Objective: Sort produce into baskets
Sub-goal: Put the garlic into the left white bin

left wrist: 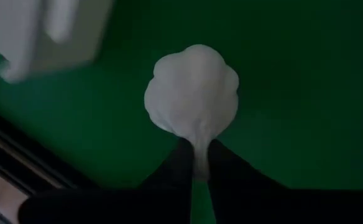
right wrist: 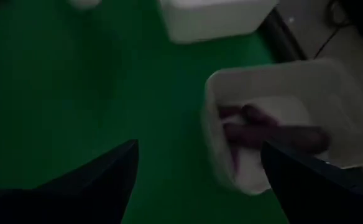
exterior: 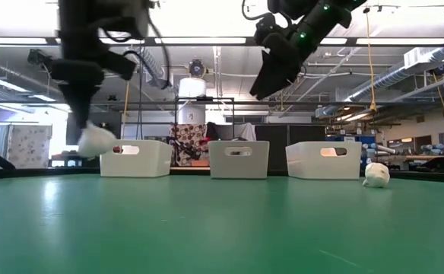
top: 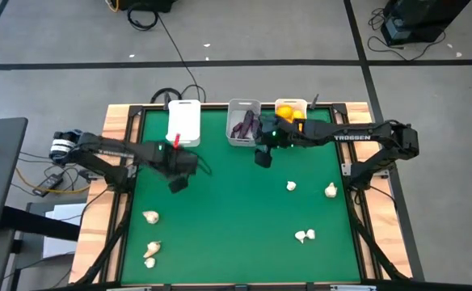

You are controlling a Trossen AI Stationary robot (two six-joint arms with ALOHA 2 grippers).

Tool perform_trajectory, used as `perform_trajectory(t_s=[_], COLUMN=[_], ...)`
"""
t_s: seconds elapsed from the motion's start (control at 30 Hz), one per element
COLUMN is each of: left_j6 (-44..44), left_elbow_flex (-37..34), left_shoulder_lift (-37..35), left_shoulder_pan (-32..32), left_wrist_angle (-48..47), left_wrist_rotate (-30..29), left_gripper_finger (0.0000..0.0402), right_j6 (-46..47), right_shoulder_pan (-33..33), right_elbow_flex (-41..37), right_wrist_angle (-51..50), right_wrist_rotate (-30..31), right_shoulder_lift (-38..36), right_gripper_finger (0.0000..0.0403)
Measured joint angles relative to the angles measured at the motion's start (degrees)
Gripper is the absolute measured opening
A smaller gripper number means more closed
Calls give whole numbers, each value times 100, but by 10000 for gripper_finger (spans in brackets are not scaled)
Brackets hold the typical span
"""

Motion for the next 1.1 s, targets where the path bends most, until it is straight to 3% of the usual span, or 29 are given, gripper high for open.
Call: perform_trajectory(t_s=[0.17, 0.37, 0.47, 0.7, 0.87, 1.1], left_j6=[1415, 2791, 3393, 3904, 3994, 4141], left_elbow_flex=[582, 1400, 1358, 890, 472, 396], left_shoulder_lift=[0, -7, -3, 217, 245, 243], left_shoulder_pan=[992, 2167, 2889, 4480, 4947, 4938], left_wrist_angle=[-4, 200, 552, 1069, 1782, 2117], left_wrist_rotate=[-79, -254, -37, 278, 716, 798], left_gripper_finger=[39, 40, 39, 38, 51, 118], right_j6=[248, 679, 948, 1370, 1630, 1468], right_shoulder_pan=[310, 521, 595, 789, 938, 1105], right_elbow_flex=[-282, -554, -620, -665, -665, -665], right_wrist_angle=[-33, -122, -178, -197, 128, 580], right_wrist_rotate=[327, 78, 115, 195, 199, 193], right_shoulder_lift=[0, 0, 0, 2, 2, 2], right_gripper_finger=[347, 347, 347, 347, 347, 348])
